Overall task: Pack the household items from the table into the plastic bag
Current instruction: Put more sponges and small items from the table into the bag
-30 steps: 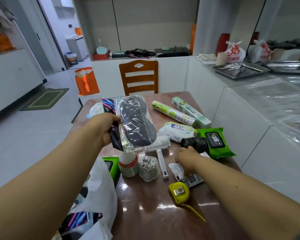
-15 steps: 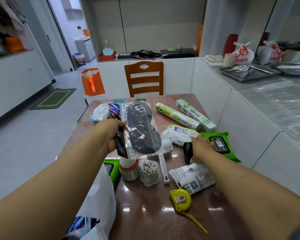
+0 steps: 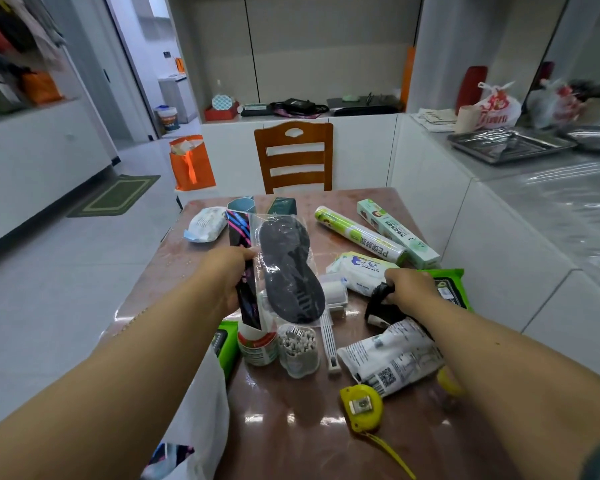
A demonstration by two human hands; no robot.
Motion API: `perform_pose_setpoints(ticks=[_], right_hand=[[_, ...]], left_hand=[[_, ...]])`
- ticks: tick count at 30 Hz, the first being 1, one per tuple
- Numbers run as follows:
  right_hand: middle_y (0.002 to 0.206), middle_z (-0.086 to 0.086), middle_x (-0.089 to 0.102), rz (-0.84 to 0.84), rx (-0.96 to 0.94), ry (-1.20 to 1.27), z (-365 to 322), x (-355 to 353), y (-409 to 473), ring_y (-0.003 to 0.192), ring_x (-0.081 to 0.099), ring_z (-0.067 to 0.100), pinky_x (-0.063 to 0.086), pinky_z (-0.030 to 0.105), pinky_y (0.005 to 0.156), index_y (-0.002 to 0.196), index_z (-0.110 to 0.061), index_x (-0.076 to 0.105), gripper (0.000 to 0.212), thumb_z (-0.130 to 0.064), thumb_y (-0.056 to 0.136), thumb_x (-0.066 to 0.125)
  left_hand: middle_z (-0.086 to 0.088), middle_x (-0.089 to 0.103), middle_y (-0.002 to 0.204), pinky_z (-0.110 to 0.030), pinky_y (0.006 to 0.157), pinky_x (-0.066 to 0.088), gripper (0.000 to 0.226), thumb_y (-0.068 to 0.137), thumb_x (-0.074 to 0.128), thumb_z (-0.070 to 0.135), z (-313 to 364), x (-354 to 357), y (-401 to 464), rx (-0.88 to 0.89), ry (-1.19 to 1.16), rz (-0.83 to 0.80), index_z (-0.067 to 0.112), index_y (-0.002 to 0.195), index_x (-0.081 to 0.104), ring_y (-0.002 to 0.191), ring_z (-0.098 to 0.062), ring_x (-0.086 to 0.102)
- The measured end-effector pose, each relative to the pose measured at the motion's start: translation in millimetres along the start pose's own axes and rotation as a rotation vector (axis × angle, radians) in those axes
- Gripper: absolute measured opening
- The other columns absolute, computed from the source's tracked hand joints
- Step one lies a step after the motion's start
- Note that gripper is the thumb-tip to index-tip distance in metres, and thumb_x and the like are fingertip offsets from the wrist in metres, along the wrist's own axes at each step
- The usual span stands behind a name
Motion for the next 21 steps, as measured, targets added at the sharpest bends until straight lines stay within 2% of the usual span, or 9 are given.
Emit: perform_pose_setpoints(ticks=[4,6,8,10,12,15,17,19,21], right_hand=[[0.063,-0.001,0.045,0.132,0.088,0.348,12.2,-5.8,-1.0,0.065,0.046,0.021,0.026,0.028,0.049,0.063,-0.019,0.034,0.042,-0.017,0.080,0.073],[0.063,-0.001,0.047,0.148,0.142,0.464,17.7,-5.6,-1.3,0.060,0.044,0.017,0.028,0.028,0.050,0.064,-0.018,0.038,0.038,-0.014,0.082,0.071],[0.072,0.002,0.059,0.103,0.139,0.431,12.8,-3.8,-0.4,0.070,0.055,0.022,0.041,0.030,0.057,0.070,-0.019,0.050,0.025,-0.021,0.085,0.069],[0.090,0.003,0.069,0.172,0.074,0.356,-4.0,-17.2,-0.3,0.089,0.062,0.026,0.049,0.035,0.075,0.084,-0.021,0.064,0.012,-0.032,0.089,0.064],[0.092,0.001,0.070,0.229,-0.019,0.519,-38.3,-34.3,-5.8,0.092,0.062,0.023,0.048,0.033,0.077,0.092,-0.018,0.067,0.025,-0.040,0.092,0.057],[0.087,0.004,0.070,-0.206,-0.034,1.197,-111.8,-28.7,-24.7,0.086,0.064,0.023,0.050,0.031,0.073,0.101,-0.010,0.064,0.042,-0.050,0.093,0.050],[0.096,0.010,0.072,-0.332,-0.082,1.360,-151.9,-28.1,-37.1,0.090,0.066,0.025,0.054,0.036,0.081,0.108,-0.007,0.064,0.038,-0.039,0.089,0.062],[0.100,0.015,0.070,-0.278,-0.115,1.508,-175.4,-38.0,-45.9,0.089,0.066,0.027,0.056,0.034,0.080,0.113,0.001,0.061,0.028,-0.010,0.088,0.065],[0.101,0.014,0.069,-0.238,-0.172,1.631,-195.4,-48.2,-56.3,0.090,0.066,0.026,0.056,0.033,0.080,0.116,0.002,0.059,0.027,0.002,0.088,0.059]], left_hand=[[-0.014,0.066,0.074,-0.036,0.055,0.057,0.010,0.094,0.053,0.006,-1.1,1.7,4.4,0.006,0.004,-0.003,0.005,0.084,0.055,0.061,-0.026,0.061],[-0.014,0.066,0.075,-0.035,0.052,0.057,0.011,0.094,0.053,0.006,-0.8,2.5,6.2,0.004,0.000,-0.008,0.005,0.084,0.055,0.061,-0.026,0.061],[-0.014,0.066,0.075,-0.033,0.046,0.056,0.009,0.094,0.053,0.006,0.0,1.4,6.9,0.001,0.002,-0.001,0.005,0.086,0.057,0.060,-0.026,0.061],[-0.014,0.067,0.076,-0.031,0.042,0.056,0.007,0.094,0.053,0.007,1.4,-1.7,9.6,0.002,0.000,0.016,0.004,0.090,0.058,0.059,-0.026,0.063],[-0.013,0.068,0.072,-0.030,0.040,0.055,0.008,0.094,0.052,0.008,3.4,-4.7,10.7,0.001,-0.008,0.027,0.004,0.089,0.057,0.056,-0.025,0.064],[-0.009,0.069,0.056,-0.028,0.039,0.053,0.012,0.094,0.054,0.010,4.4,-4.6,6.1,-0.005,-0.005,-0.002,0.006,0.083,0.057,0.046,-0.022,0.065],[-0.008,0.069,0.055,-0.027,0.042,0.053,0.015,0.094,0.053,0.012,7.0,-6.2,-0.9,0.002,0.005,-0.024,0.006,0.082,0.059,0.048,-0.020,0.065],[-0.011,0.069,0.069,-0.028,0.049,0.056,0.020,0.097,0.050,0.016,16.7,-15.5,-6.1,0.045,0.002,-0.034,0.004,0.086,0.062,0.056,-0.021,0.064],[-0.013,0.066,0.078,-0.032,0.051,0.058,0.031,0.100,0.043,0.028,33.2,-36.5,-10.6,0.112,-0.007,-0.050,0.004,0.104,0.061,0.061,-0.024,0.066]])
Point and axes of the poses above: each hand's wrist, its own y-axis towards the middle knuckle, its own x-axis out of the palm, z = x × y, the point moved 7 cm from there along y, towards the middle knuckle
